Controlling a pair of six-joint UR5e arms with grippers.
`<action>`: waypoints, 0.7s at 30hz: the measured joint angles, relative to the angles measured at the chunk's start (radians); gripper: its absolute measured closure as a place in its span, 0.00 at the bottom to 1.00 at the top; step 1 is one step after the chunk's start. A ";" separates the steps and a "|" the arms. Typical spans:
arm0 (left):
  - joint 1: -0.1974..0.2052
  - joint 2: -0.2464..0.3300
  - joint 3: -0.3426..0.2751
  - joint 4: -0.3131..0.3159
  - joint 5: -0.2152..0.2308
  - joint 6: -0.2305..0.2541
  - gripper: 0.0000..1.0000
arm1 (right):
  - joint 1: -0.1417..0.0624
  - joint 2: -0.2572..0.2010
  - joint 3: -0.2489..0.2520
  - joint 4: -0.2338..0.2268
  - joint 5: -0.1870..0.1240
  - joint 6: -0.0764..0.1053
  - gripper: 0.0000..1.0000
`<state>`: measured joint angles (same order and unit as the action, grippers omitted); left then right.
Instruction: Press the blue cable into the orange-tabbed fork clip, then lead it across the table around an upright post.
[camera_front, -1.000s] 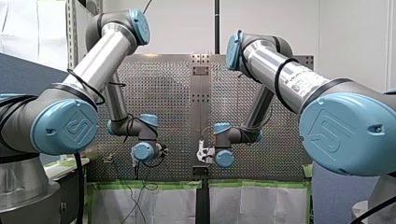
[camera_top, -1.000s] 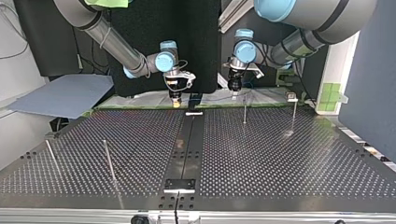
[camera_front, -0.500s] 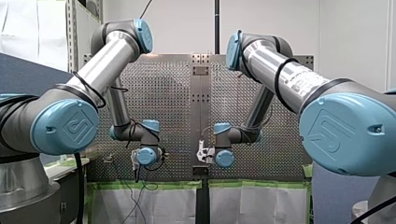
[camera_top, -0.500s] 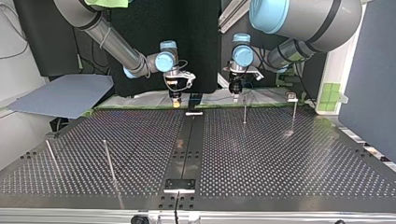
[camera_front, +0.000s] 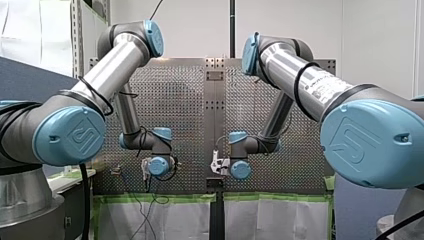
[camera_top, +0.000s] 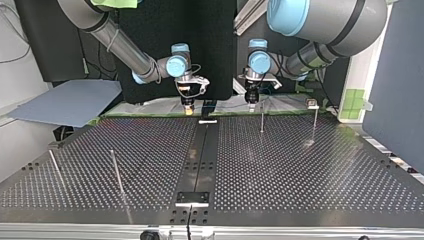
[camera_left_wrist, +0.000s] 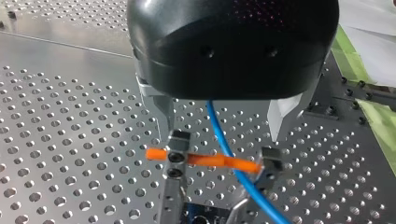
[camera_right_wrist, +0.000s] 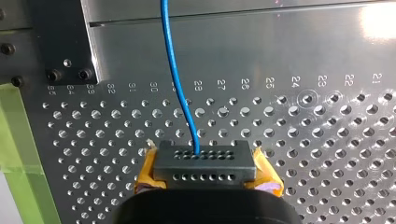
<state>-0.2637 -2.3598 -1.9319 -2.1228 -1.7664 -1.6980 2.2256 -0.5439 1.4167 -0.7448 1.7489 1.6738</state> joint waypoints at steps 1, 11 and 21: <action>-0.001 0.000 0.002 -0.002 -0.002 0.001 0.00 | 0.000 0.000 0.000 0.000 0.000 0.000 1.00; 0.005 0.000 0.005 -0.012 -0.013 0.017 0.00 | 0.001 0.000 0.000 0.001 0.000 0.000 1.00; 0.002 0.001 0.006 -0.007 -0.053 0.072 0.62 | 0.001 0.000 0.000 0.001 0.000 0.001 1.00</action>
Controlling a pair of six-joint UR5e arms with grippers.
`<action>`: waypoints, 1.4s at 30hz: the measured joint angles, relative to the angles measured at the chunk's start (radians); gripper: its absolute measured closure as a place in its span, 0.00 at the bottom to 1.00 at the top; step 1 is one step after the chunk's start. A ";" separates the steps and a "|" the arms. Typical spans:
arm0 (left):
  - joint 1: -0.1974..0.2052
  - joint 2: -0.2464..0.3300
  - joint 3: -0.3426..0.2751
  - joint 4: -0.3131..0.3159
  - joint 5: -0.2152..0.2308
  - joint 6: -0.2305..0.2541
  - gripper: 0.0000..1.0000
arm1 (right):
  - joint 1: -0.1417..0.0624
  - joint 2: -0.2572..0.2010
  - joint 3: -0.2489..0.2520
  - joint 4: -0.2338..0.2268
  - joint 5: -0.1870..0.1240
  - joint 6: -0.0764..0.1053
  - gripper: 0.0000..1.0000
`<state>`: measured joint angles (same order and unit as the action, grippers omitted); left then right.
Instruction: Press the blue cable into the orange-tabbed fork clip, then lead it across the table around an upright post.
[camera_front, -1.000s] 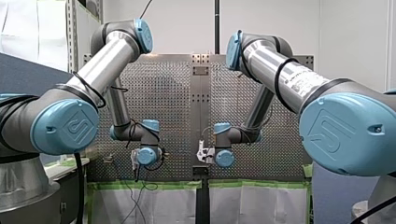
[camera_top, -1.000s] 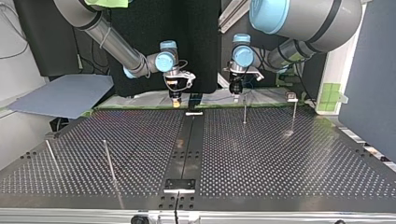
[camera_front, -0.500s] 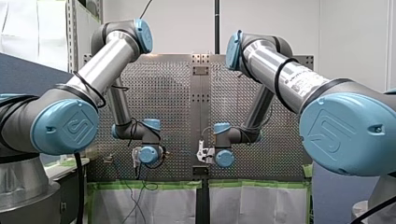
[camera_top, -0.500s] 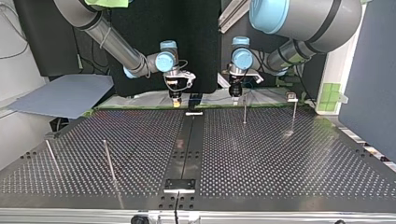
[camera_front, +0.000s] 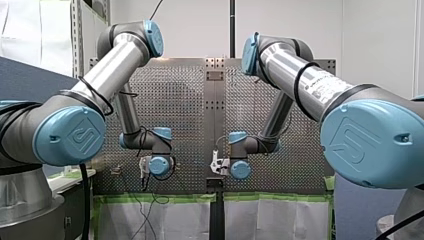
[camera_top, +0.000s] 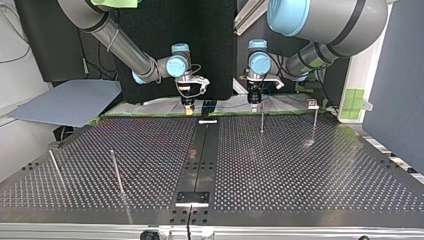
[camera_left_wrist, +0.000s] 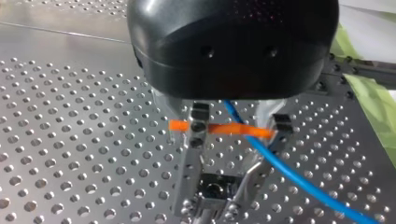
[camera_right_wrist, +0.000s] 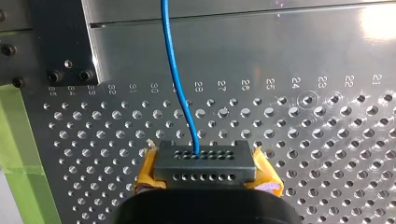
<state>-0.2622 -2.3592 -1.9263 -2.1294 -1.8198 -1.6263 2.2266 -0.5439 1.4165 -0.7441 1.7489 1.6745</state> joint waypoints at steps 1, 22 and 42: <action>-0.001 0.000 0.000 0.005 0.001 0.006 0.62 | 0.000 0.000 0.000 0.000 0.000 0.000 1.00; -0.009 0.001 0.000 0.025 0.003 0.041 1.00 | -0.001 0.000 0.000 -0.002 0.000 0.001 1.00; -0.081 0.031 0.091 -0.049 0.012 0.005 1.00 | -0.009 -0.051 -0.047 0.056 0.011 -0.005 1.00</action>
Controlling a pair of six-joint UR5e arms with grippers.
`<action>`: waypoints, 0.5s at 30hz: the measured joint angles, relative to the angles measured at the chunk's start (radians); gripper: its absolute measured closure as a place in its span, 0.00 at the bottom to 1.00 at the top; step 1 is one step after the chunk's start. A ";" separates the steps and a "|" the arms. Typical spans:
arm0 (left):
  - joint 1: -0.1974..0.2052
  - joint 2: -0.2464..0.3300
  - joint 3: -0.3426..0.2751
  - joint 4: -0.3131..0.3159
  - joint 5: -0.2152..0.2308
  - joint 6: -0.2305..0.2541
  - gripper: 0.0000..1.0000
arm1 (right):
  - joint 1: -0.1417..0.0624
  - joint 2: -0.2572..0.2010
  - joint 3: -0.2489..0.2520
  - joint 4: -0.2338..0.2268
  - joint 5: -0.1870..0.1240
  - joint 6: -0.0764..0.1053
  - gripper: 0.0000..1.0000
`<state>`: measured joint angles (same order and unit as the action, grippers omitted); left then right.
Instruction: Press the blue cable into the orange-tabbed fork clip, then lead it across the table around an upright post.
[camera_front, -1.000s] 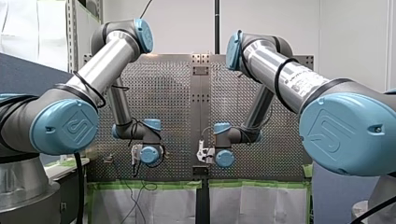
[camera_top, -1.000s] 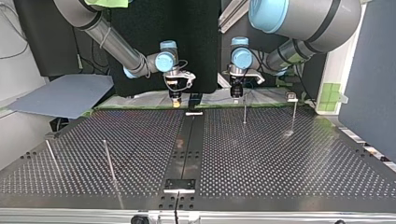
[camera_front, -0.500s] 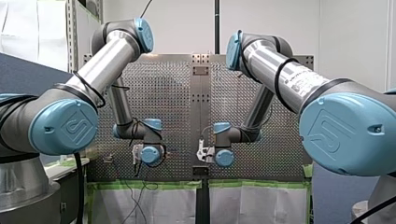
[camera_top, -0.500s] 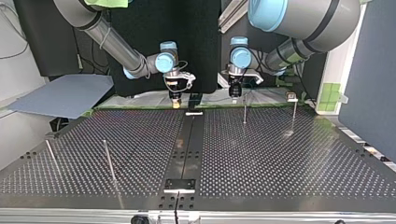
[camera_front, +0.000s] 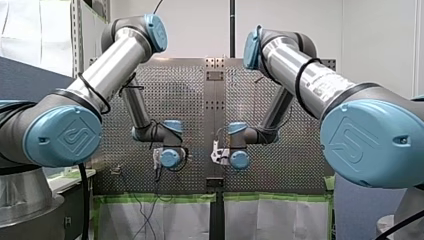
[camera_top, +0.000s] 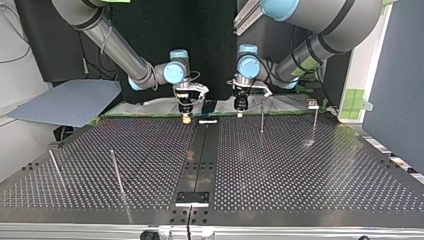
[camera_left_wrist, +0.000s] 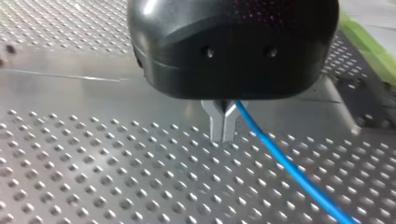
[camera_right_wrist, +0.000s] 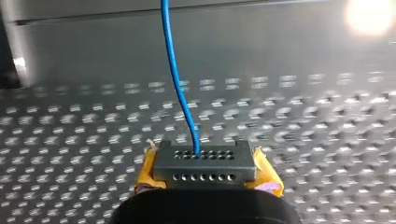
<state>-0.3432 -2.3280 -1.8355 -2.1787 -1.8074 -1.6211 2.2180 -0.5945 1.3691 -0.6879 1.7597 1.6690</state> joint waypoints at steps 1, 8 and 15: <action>-0.005 0.007 0.003 -0.003 -0.001 -0.005 1.00 | 0.000 -0.005 -0.002 0.003 0.000 0.000 1.00; -0.020 0.049 0.007 -0.020 -0.001 -0.038 1.00 | -0.001 -0.029 -0.018 0.026 -0.003 -0.001 1.00; -0.023 0.113 0.008 -0.047 -0.001 -0.076 1.00 | -0.002 -0.065 -0.021 0.038 -0.005 0.001 1.00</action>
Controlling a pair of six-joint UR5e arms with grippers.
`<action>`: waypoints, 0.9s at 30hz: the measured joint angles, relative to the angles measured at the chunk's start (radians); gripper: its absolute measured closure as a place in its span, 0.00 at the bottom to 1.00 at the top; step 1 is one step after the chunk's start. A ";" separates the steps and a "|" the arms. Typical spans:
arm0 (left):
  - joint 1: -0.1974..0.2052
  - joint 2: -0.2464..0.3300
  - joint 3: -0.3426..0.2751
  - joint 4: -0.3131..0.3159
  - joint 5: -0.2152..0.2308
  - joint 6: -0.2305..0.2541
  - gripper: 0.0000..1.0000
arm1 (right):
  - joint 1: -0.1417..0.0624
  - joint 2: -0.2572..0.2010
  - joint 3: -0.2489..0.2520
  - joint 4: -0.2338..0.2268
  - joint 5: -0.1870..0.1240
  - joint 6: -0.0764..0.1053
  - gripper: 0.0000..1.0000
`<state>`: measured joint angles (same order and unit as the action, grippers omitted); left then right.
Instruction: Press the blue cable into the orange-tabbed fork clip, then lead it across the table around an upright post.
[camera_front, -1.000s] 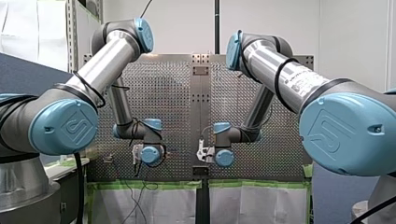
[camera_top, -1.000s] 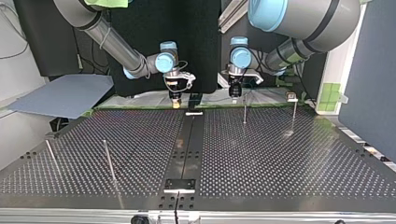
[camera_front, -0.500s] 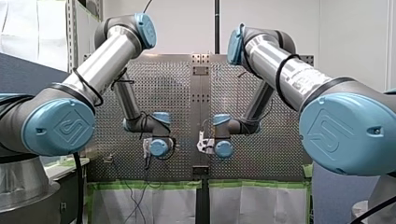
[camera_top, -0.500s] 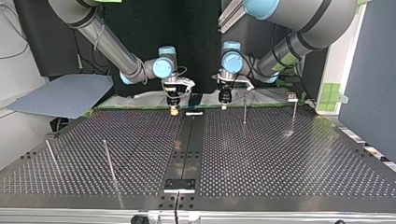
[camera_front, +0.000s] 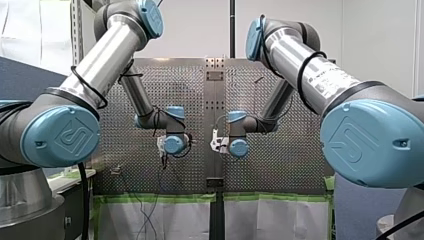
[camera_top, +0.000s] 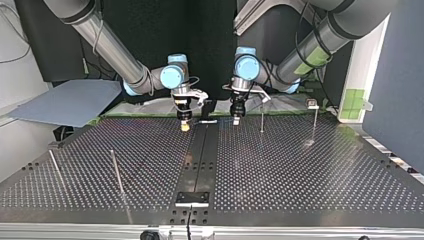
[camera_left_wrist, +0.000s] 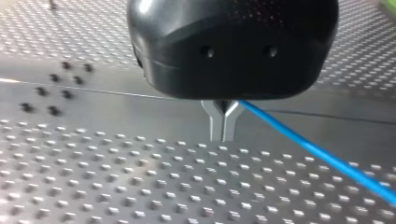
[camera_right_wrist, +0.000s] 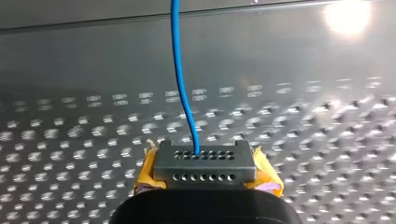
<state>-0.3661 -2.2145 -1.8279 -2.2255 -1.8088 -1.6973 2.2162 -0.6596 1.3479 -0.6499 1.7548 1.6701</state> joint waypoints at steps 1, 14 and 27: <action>0.000 0.013 0.000 -0.003 -0.001 -0.003 1.00 | 0.000 -0.007 0.000 0.001 0.000 0.000 1.00; -0.002 0.092 0.000 -0.034 0.001 -0.007 1.00 | -0.001 -0.106 -0.003 0.023 -0.007 0.003 1.00; -0.005 0.129 0.000 -0.052 0.003 -0.013 1.00 | -0.001 -0.212 -0.008 0.046 -0.023 0.004 1.00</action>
<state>-0.3709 -2.0859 -1.8280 -2.2772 -1.8062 -1.7107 2.2157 -0.8714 1.3397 -0.6042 1.7321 1.6738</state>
